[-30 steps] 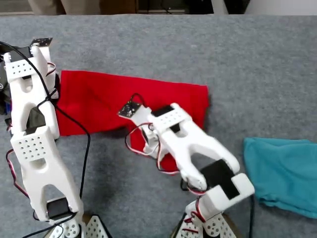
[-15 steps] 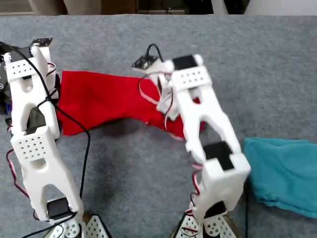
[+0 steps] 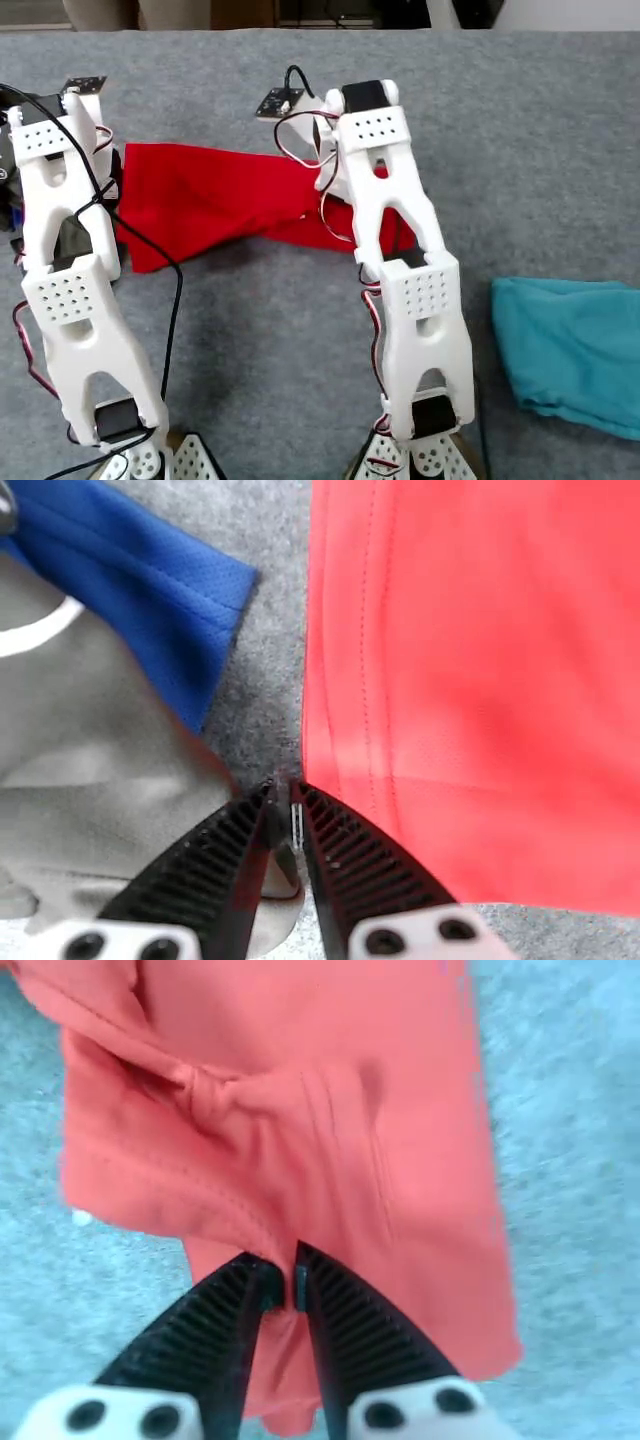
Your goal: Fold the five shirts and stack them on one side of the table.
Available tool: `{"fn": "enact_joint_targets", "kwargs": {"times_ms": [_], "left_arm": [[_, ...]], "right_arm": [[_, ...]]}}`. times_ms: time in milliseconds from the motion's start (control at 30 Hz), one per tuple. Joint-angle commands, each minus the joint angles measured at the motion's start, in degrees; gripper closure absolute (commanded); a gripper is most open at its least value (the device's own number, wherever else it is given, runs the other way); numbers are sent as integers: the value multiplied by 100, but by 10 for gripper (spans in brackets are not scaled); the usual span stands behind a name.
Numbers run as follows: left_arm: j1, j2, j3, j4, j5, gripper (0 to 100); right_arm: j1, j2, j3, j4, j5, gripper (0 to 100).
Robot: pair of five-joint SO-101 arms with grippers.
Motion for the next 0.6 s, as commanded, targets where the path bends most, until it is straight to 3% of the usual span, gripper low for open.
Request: {"fn": "enact_joint_targets", "kwargs": {"times_ms": [0, 167, 400, 567], "left_arm": [[-62, -470, -35, 26, -18, 981], [-62, -470, -35, 26, -18, 981], [-62, -470, -35, 26, -26, 981], [-62, -470, -35, 26, -26, 981]], "right_arm": [[154, -40, -497, 97, 220, 992], [365, -31, -505, -97, 369, 935], [426, -4, -558, -97, 325, 689], [286, -479, -488, 132, 62, 725]]}}
